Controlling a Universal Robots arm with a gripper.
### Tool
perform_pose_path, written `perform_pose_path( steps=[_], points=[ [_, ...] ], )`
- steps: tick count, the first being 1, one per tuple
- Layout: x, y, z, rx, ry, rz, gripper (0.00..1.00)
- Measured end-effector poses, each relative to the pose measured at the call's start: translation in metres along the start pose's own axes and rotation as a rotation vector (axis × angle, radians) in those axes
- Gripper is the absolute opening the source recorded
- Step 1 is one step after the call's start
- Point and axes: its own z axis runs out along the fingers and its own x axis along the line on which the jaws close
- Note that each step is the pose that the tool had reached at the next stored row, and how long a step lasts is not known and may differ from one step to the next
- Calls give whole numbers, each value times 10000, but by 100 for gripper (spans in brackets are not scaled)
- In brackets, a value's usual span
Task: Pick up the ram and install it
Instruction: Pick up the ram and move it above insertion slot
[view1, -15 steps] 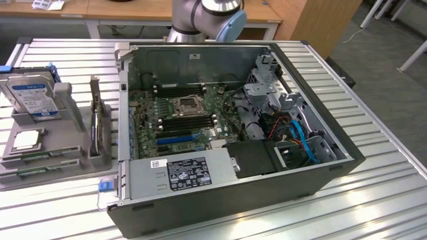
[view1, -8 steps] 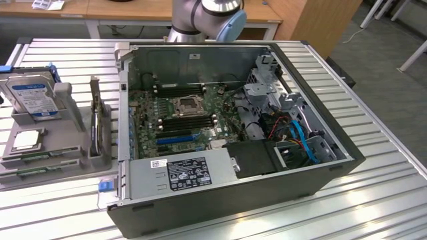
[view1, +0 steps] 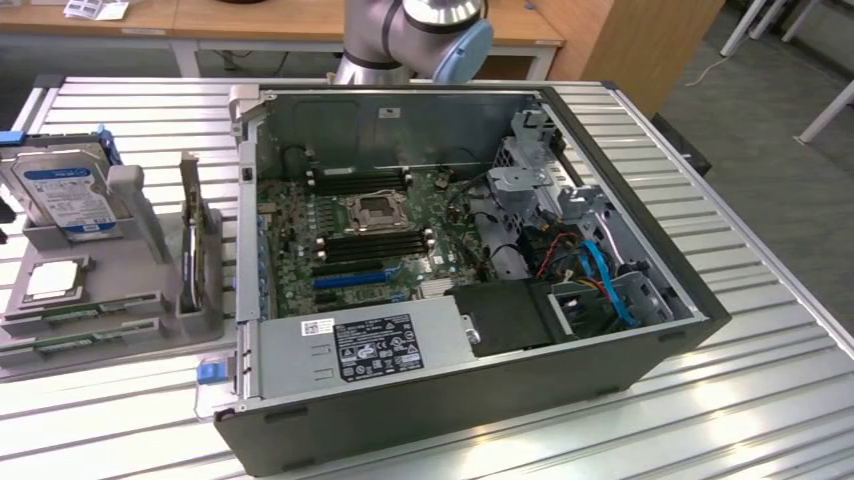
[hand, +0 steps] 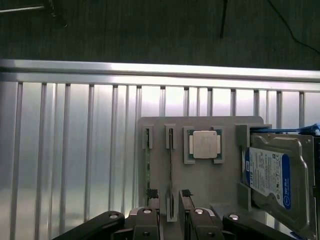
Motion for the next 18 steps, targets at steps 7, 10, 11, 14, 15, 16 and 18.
perform_pose_path(
  steps=[7,10,11,14,15,16,18],
  points=[
    [30,-5,127,-1,0,1,29],
    [43,-8,181,0,0,1,29],
    [47,-8,198,-1,1,1,29],
    [61,-11,254,0,0,1,29],
    [65,-12,272,0,0,1,29],
    [69,-12,290,0,1,1,29],
    [77,-13,326,-1,0,2,29]
  ],
)
